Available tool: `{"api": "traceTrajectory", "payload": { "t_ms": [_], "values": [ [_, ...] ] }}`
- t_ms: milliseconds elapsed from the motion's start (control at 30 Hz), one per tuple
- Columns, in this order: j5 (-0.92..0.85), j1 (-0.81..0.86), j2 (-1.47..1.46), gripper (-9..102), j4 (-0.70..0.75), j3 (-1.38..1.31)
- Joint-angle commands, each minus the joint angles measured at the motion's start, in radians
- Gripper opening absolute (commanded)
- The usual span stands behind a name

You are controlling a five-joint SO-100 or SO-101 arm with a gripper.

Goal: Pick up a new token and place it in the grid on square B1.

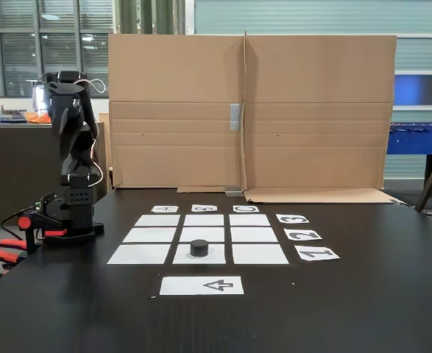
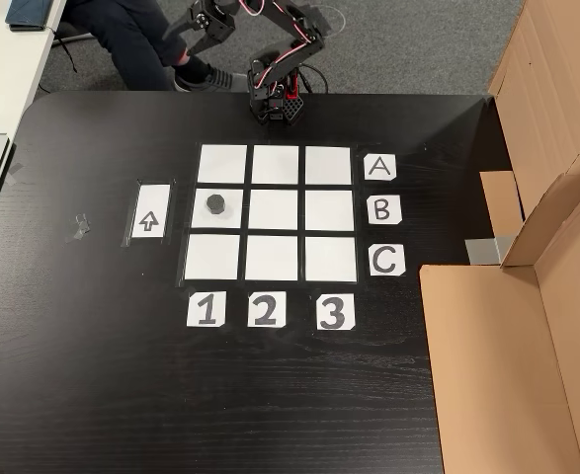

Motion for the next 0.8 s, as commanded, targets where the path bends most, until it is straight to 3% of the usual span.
{"api": "traceTrajectory", "payload": {
  "t_ms": [0,767],
  "values": [
    [-0.009,0.032,0.049,23,-0.041,0.074],
    [-0.002,0.066,0.267,15,-0.242,0.574]
  ]
}}
